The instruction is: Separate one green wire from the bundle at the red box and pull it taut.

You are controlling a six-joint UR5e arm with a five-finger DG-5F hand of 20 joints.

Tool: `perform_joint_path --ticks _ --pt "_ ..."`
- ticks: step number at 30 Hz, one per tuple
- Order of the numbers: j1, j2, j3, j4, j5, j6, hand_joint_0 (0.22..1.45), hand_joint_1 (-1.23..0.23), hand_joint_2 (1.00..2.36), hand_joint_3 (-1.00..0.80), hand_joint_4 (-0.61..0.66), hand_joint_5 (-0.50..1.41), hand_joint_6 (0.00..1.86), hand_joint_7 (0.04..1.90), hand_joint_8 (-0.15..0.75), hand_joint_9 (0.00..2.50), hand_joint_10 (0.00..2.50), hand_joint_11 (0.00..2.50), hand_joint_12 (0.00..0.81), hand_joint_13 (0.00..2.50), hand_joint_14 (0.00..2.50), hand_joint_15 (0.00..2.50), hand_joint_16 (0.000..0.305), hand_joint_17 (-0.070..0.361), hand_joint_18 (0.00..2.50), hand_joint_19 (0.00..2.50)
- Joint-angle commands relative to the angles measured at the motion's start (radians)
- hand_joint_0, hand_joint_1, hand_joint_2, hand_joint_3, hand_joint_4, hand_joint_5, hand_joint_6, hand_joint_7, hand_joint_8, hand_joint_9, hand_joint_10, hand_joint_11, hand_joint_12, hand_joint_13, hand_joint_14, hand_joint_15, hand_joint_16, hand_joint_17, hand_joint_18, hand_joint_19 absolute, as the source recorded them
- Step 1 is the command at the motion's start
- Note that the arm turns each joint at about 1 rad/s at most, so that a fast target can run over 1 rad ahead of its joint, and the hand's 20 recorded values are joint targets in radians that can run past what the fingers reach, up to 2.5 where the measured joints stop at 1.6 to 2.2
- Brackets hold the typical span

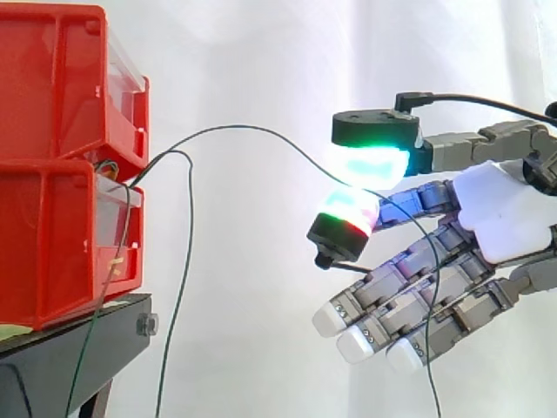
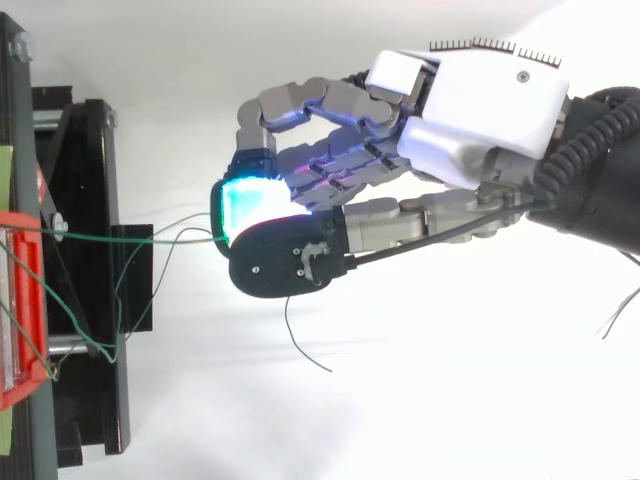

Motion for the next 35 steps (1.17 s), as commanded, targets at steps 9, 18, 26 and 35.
perform_joint_path --ticks 9,18,26,35 --pt "0.001 0.0 0.0 0.0 0.0 0.0 0.6 -0.75 1.01 0.1 -0.09 -0.11 0.82 1.42 0.332 0.58 0.01 0.17 0.467 0.63 0.01 0.23 0.069 0.154 0.67 0.23" --pt "-0.001 -0.001 0.0 0.0 0.0 0.0 0.6 -0.75 1.01 0.1 -0.09 -0.12 0.82 1.41 0.331 0.58 0.0 0.18 0.467 0.63 0.01 0.23 0.069 0.155 0.67 0.23" --pt "-0.001 0.0 0.0 0.0 0.0 0.0 0.6 -0.75 1.01 0.09 -0.1 -0.12 0.82 1.42 0.332 0.6 0.0 0.19 0.467 0.63 0.01 0.23 0.068 0.154 0.67 0.24" --pt "0.001 0.0 0.0 0.0 0.0 0.0 0.6 -0.75 1.01 0.09 -0.1 -0.12 0.82 1.41 0.333 0.61 0.0 0.19 0.465 0.62 0.01 0.23 0.068 0.153 0.67 0.24"
